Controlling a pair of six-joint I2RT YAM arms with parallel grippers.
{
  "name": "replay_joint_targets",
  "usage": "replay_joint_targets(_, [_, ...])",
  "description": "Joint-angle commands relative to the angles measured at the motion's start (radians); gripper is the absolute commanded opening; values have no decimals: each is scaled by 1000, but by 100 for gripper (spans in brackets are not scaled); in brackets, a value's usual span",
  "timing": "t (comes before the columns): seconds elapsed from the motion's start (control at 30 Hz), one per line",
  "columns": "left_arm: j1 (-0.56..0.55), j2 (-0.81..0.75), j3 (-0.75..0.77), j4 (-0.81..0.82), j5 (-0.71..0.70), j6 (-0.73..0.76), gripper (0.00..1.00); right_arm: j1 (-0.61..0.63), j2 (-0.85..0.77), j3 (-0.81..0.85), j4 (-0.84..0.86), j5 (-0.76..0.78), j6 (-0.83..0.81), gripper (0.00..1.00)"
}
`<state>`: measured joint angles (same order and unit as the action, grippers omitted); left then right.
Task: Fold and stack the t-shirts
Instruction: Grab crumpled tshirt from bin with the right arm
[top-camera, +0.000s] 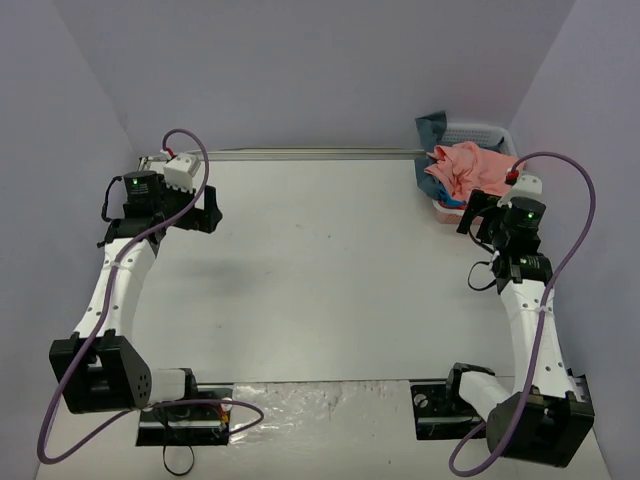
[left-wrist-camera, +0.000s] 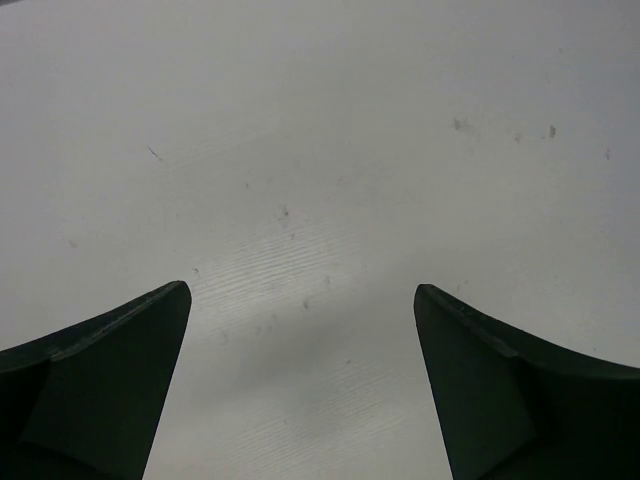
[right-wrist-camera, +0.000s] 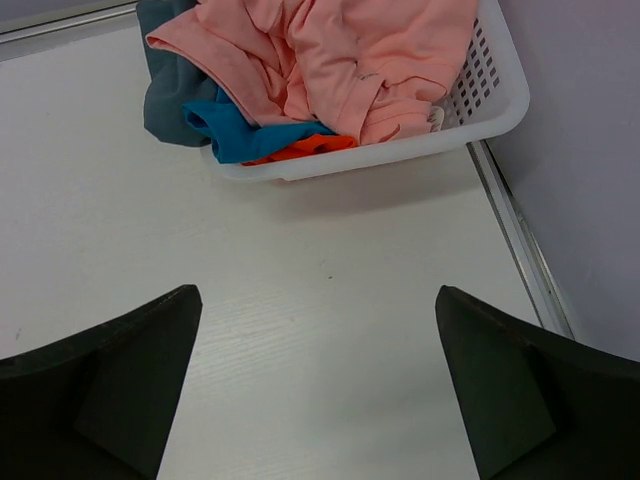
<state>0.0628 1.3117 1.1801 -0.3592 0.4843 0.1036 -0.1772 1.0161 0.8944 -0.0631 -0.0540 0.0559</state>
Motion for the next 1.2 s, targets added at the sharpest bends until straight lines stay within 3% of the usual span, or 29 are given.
replay_joint_targets(0.0, [8, -66, -25, 14, 48, -31, 94, -5, 6, 83, -27, 7, -22, 100])
replay_joint_targets(0.17, [22, -80, -37, 40, 31, -62, 94, -33, -86, -10, 34, -199, -143, 100])
replay_joint_targets(0.3, [23, -72, -37, 40, 30, -50, 94, -28, 19, 9, -16, -256, -295, 100])
replay_joint_targets(0.47, [25, -78, -57, 54, 59, -47, 94, -25, 292, 235, -30, -71, -347, 100])
replay_joint_targets(0.7, [29, -124, -109, 91, 37, -22, 94, -7, 524, 455, 94, 138, -357, 99])
replay_joint_targets(0.87, [32, -126, -99, 72, 42, -16, 94, -1, 642, 569, 94, 175, -352, 98])
replay_joint_targets(1.17, [32, -111, -102, 63, 51, -5, 95, 7, 792, 594, 85, 129, -337, 96])
